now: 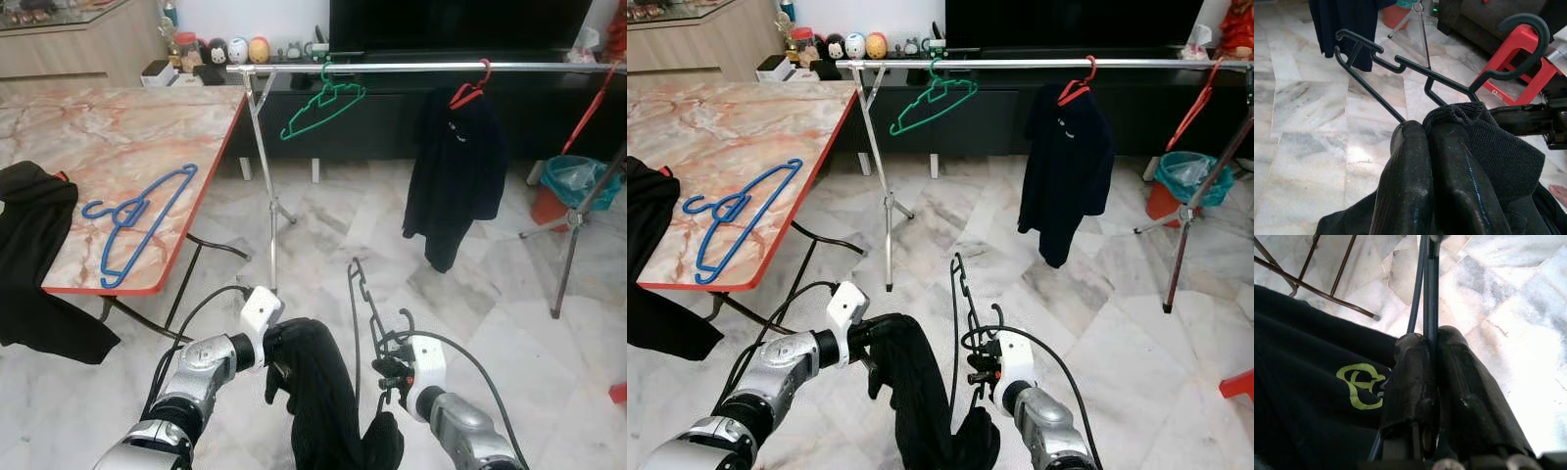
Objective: Hang hanger
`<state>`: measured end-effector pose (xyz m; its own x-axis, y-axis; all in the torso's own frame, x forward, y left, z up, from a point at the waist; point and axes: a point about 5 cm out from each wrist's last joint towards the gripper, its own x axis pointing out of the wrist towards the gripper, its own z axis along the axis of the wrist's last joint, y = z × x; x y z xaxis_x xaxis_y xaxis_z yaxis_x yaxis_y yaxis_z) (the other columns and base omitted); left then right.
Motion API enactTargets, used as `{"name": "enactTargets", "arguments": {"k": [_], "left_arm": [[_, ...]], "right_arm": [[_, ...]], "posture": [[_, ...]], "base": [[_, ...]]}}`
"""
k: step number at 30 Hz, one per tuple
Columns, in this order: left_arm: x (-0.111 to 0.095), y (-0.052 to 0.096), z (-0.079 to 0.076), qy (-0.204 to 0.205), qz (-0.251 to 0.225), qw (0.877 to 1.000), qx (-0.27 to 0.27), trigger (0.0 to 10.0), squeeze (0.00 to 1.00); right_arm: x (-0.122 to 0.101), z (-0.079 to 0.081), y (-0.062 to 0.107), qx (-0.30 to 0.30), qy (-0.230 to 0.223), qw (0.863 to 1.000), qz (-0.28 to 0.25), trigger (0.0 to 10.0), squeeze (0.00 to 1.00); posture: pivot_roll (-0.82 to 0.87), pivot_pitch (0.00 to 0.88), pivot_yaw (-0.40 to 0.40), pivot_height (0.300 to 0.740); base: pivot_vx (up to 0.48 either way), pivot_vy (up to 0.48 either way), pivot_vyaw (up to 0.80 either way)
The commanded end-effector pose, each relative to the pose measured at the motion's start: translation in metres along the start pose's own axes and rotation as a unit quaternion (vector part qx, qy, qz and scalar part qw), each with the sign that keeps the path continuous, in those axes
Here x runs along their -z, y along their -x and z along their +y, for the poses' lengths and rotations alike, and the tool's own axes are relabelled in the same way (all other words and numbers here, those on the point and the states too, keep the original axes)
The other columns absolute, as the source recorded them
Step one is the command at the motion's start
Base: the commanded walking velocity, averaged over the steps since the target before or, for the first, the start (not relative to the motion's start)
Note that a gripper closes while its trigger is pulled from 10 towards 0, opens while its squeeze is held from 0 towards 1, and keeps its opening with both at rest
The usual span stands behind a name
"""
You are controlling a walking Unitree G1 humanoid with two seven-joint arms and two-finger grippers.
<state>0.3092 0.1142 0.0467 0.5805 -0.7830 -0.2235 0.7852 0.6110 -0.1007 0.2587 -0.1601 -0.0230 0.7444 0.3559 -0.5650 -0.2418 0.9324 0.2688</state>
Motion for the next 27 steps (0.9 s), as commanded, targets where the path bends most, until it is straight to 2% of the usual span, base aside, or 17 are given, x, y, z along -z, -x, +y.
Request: {"name": "enactTargets", "arguments": {"k": [1, 2, 3, 4, 5, 6, 7, 8, 9, 10, 20, 23, 24, 25, 26, 27], "left_arm": [[-0.0070, 0.0040, 0.0082, -0.012, -0.007, 1.000, -0.016, 10.0, 0.00], [-0.0069, 0.0035, 0.0075, -0.012, -0.007, 1.000, -0.015, 10.0, 0.15], [-0.0068, 0.0032, 0.0071, -0.012, -0.007, 1.000, -0.014, 10.0, 0.15], [-0.0068, 0.0030, 0.0068, -0.012, -0.007, 1.000, -0.014, 10.0, 0.20], [-0.0065, 0.0028, 0.0064, -0.012, -0.006, 1.000, -0.013, 10.0, 0.56], [-0.0064, 0.0027, 0.0062, -0.013, -0.006, 1.000, -0.012, 10.0, 0.56], [-0.0054, 0.0026, 0.0056, -0.012, -0.004, 1.000, -0.011, 10.0, 0.66], [-0.0048, 0.0026, 0.0053, -0.011, -0.003, 1.000, -0.010, 10.0, 0.66], [-0.0042, 0.0026, 0.0050, -0.011, -0.002, 1.000, -0.009, 10.0, 0.81], [-0.0039, 0.0026, 0.0048, -0.011, -0.001, 1.000, -0.009, 10.0, 1.00], [-0.0022, 0.0029, 0.0042, -0.019, 0.004, 1.000, -0.011, 10.0, 1.00], [-0.0028, 0.0031, 0.0056, -0.030, 0.005, 0.999, -0.021, 10.0, 1.00], [-0.0031, 0.0032, 0.0060, -0.034, 0.007, 0.999, -0.023, 10.0, 0.95], [-0.0032, 0.0033, 0.0062, -0.037, 0.008, 0.999, -0.024, 10.0, 0.95], [-0.0032, 0.0034, 0.0064, -0.043, 0.011, 0.999, -0.024, 10.0, 0.54], [-0.0029, 0.0038, 0.0067, -0.055, 0.017, 0.998, -0.024, 10.0, 0.00]], "right_arm": [[0.0086, -0.0004, 0.0024, -0.002, -0.002, 1.000, 0.022, 10.0, 0.00], [0.0084, -0.0005, 0.0026, -0.002, -0.003, 1.000, 0.023, 10.0, 0.00], [0.0083, -0.0006, 0.0028, -0.002, -0.003, 1.000, 0.024, 10.0, 0.00], [0.0082, -0.0006, 0.0028, -0.001, -0.003, 1.000, 0.024, 10.0, 0.00], [0.0075, -0.0004, 0.0030, -0.003, -0.004, 1.000, 0.024, 10.0, 0.00], [0.0070, -0.0002, 0.0031, -0.004, -0.004, 1.000, 0.024, 10.0, 0.00], [0.0065, -0.0002, 0.0032, -0.005, -0.004, 1.000, 0.024, 10.0, 0.00], [0.0064, -0.0003, 0.0032, -0.005, -0.003, 1.000, 0.024, 10.0, 0.00], [0.0063, -0.0003, 0.0032, -0.005, -0.003, 1.000, 0.024, 10.0, 0.00], [0.0061, -0.0004, 0.0033, -0.005, -0.003, 1.000, 0.023, 10.0, 0.00], [0.0075, 0.0020, 0.0036, -0.010, 0.002, 0.999, 0.034, 10.0, 0.00], [0.0089, 0.0035, 0.0043, -0.026, 0.019, 0.998, 0.044, 10.0, 0.00], [0.0090, 0.0041, 0.0045, -0.032, 0.028, 0.998, 0.048, 10.0, 0.00], [0.0090, 0.0044, 0.0046, -0.035, 0.034, 0.998, 0.051, 10.0, 0.00], [0.0096, 0.0056, 0.0049, -0.045, 0.044, 0.997, 0.055, 10.0, 0.00], [0.0112, 0.0075, 0.0056, -0.065, 0.067, 0.994, 0.065, 10.0, 0.00]], "posture": [[-0.02, 0.004, 0.060, 0.740], [-0.02, 0.004, 0.060, 0.740], [-0.02, 0.004, 0.060, 0.740], [-0.02, 0.005, 0.059, 0.740], [-0.02, 0.005, 0.059, 0.740], [-0.02, 0.005, 0.059, 0.740], [-0.02, 0.005, 0.059, 0.740], [-0.02, 0.004, 0.059, 0.740], [-0.02, 0.004, 0.059, 0.740], [-0.02, 0.004, 0.059, 0.740], [-0.02, 0.000, 0.058, 0.740], [-0.02, 0.000, 0.057, 0.740], [-0.02, 0.000, 0.057, 0.740], [-0.02, 0.000, 0.057, 0.740], [-0.03, 0.000, 0.057, 0.740], [-0.03, 0.000, 0.057, 0.740]], "base": [[0.000, 0.000, 0.00], [0.000, 0.000, 0.00], [0.000, 0.000, 0.00], [0.000, 0.000, 0.00], [0.000, 0.000, 0.00], [0.000, 0.000, 0.00], [0.000, 0.000, 0.00], [0.000, 0.000, 0.00], [0.000, 0.000, 0.00], [0.000, 0.000, 0.00], [0.000, 0.000, 0.00], [0.000, 0.000, 0.00], [0.000, 0.000, 0.00], [0.000, 0.000, 0.00], [0.000, 0.000, 0.00], [0.000, 0.000, 0.00]]}}
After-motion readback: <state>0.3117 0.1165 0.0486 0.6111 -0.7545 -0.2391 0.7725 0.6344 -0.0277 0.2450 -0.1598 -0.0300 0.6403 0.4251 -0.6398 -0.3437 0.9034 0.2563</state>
